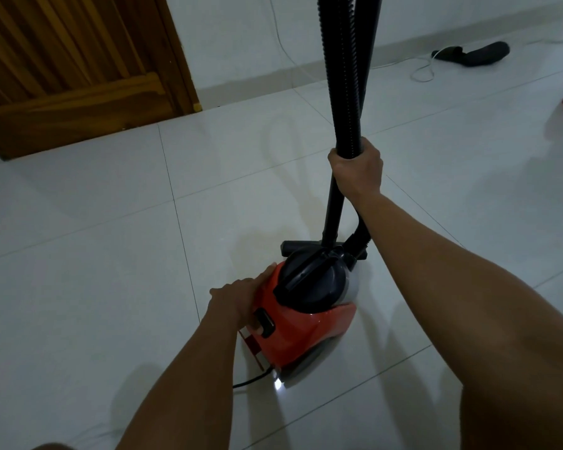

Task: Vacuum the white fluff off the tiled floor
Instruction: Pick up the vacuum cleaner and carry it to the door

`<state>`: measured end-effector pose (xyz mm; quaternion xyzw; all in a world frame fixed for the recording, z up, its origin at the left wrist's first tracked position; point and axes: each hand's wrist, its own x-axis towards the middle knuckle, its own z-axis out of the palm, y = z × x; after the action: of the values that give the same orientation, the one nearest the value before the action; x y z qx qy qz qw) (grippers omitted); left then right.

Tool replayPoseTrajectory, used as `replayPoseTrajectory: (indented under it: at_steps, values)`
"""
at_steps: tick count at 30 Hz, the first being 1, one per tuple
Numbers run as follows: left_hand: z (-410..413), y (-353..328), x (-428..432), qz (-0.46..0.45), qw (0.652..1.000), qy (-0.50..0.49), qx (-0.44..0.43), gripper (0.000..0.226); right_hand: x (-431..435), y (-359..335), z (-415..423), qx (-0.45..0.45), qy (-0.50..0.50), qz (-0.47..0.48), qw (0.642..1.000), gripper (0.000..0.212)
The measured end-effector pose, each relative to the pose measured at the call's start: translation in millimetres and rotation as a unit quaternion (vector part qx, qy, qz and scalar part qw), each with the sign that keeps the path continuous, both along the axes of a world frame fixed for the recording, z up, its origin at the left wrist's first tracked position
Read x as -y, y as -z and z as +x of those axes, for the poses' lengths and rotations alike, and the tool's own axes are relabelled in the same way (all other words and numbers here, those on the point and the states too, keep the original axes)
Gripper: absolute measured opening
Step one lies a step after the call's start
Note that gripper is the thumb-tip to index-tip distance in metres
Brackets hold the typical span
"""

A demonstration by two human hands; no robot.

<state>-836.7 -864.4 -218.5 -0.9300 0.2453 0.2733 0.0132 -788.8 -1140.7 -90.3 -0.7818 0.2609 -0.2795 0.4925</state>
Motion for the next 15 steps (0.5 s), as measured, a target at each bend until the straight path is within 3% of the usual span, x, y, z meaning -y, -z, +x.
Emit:
replayPoseTrajectory:
  at_steps: [5,10,12,15]
  values:
    - [-1,-3,2,0.007,1.000,-0.013,-0.010,0.137,2,-1,-2,0.003,0.000,-0.006,1.000,0.022]
    - [10,-8,11,0.013,0.995,-0.015,-0.097,0.136,3,-1,-6,0.004,-0.008,-0.019,1.000,0.021]
    - [15,-24,19,-0.006,0.992,-0.020,-0.125,0.117,6,-3,-7,0.004,-0.004,-0.021,1.000,0.021]
    - [25,-47,35,-0.110,0.989,-0.065,-0.074,0.062,10,-4,-8,0.010,-0.002,-0.022,1.000,0.022]
